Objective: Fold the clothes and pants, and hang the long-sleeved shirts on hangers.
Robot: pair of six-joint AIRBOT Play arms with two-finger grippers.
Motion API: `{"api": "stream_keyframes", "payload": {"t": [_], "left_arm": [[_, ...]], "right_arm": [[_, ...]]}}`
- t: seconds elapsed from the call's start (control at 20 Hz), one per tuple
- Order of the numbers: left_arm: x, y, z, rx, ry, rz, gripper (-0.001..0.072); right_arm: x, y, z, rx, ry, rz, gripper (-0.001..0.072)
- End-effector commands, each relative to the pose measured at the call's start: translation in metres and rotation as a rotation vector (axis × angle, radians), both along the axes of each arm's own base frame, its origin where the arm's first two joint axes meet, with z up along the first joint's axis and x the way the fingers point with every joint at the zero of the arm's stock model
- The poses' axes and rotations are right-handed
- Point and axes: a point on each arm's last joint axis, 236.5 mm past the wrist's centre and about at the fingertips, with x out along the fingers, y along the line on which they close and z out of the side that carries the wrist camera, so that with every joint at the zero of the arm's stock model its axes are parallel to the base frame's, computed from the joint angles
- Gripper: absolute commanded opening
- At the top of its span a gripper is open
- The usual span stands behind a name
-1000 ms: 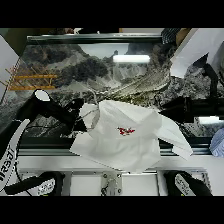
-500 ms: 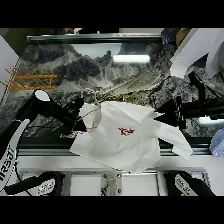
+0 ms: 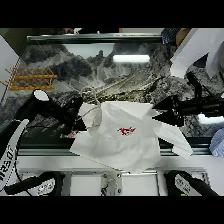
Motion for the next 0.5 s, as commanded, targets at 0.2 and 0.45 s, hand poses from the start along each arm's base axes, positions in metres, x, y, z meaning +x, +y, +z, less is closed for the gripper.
{"api": "stream_keyframes", "payload": {"t": [0.2,0.45], "left_arm": [[0.0,0.001,-0.001,0.004,-0.001,-0.003,0.0013],[0.0,0.001,-0.001,0.005,-0.001,-0.002,0.0014]], "right_arm": [[0.02,-0.028,0.007,0.017,-0.056,-0.118,0.0544],[0.013,-0.014,0.001,0.019,-0.043,-0.053,0.0544]]}}
